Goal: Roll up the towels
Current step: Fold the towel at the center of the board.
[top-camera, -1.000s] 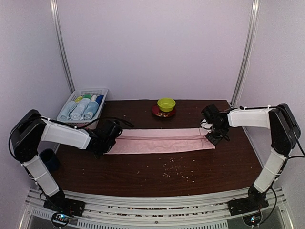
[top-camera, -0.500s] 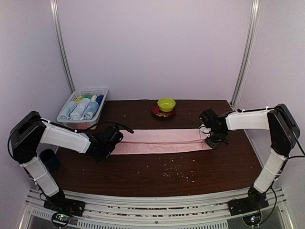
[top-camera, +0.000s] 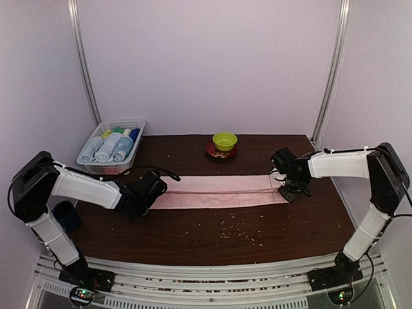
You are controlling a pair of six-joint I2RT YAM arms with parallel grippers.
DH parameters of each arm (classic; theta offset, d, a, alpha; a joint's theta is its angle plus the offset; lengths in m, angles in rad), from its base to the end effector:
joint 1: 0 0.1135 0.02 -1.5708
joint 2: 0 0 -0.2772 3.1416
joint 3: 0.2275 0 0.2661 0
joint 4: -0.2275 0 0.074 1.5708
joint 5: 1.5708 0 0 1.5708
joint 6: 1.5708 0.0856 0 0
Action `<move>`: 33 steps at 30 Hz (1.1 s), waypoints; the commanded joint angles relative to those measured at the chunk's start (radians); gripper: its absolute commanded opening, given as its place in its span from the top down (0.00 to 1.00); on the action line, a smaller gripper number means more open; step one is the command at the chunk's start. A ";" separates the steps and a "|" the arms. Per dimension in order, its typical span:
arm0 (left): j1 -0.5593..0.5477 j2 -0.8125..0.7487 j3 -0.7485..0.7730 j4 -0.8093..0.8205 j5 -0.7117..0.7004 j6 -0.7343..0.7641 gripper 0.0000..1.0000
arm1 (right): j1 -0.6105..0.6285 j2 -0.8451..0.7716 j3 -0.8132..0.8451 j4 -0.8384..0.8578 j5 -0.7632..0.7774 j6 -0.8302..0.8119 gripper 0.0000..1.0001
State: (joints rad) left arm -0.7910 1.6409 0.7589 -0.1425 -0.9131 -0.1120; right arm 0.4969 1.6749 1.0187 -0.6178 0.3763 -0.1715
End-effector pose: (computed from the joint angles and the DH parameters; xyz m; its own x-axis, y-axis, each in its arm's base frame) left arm 0.2705 -0.1772 0.1201 -0.6133 0.5231 -0.5918 0.0775 0.7856 0.6139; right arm 0.3101 0.1324 0.1317 -0.7688 -0.5974 -0.2282 -0.4872 0.7783 -0.3962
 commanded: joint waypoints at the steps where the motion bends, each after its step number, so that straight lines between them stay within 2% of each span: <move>1: -0.003 -0.035 -0.013 -0.011 -0.064 -0.036 1.00 | 0.014 -0.046 -0.018 -0.007 0.033 0.018 1.00; 17: -0.035 -0.008 -0.016 -0.052 -0.099 -0.056 1.00 | 0.035 -0.041 -0.042 -0.034 0.045 0.025 1.00; 25: -0.048 0.043 0.015 -0.134 -0.134 -0.109 1.00 | 0.048 -0.012 -0.048 -0.045 0.038 0.027 0.90; 33: -0.051 0.024 0.011 -0.150 -0.134 -0.133 0.63 | 0.054 -0.006 -0.056 -0.058 0.037 0.040 0.78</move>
State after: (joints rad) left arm -0.8387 1.6760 0.7494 -0.2752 -1.0195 -0.2157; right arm 0.5449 1.6588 0.9756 -0.6537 0.3874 -0.1501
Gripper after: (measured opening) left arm 0.295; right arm 0.200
